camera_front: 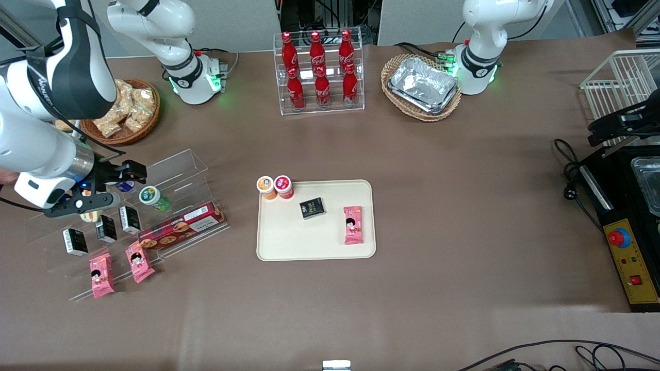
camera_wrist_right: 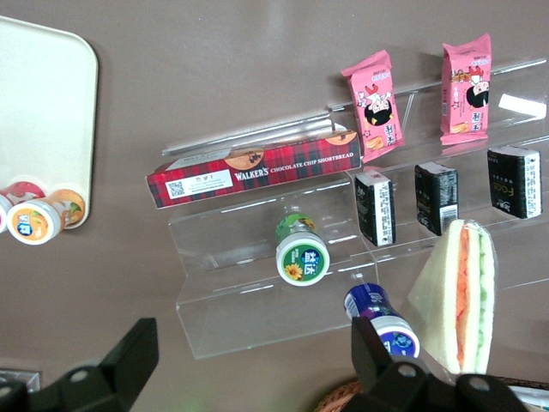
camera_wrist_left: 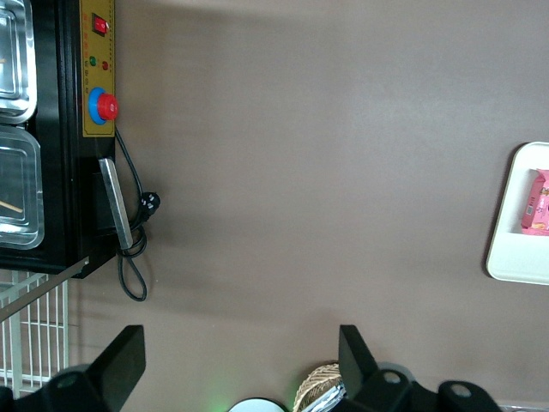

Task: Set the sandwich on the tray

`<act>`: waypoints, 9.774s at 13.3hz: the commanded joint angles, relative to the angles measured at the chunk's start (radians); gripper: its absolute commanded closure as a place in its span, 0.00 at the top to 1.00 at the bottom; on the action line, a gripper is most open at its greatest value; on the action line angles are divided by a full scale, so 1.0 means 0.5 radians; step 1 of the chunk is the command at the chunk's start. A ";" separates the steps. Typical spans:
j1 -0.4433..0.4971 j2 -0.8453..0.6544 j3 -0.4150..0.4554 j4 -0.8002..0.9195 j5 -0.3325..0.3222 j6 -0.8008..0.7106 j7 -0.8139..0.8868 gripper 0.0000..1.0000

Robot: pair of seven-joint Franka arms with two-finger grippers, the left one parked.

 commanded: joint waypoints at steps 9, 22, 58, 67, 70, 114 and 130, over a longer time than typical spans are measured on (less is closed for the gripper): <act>-0.027 0.059 -0.050 0.117 0.075 -0.117 -0.019 1.00; -0.061 -0.159 -0.562 -0.036 0.057 -0.160 -0.326 1.00; -0.208 -0.128 -0.703 -0.902 -0.017 0.957 -0.500 0.76; -0.190 -0.150 -0.700 -0.874 -0.017 0.908 -0.583 0.42; -0.110 -0.125 -0.685 -0.581 -0.014 0.593 -0.589 0.41; 1.587 1.320 -0.645 0.556 -0.134 1.230 -1.709 0.52; 1.179 0.780 -0.676 0.556 0.422 0.690 -1.489 1.00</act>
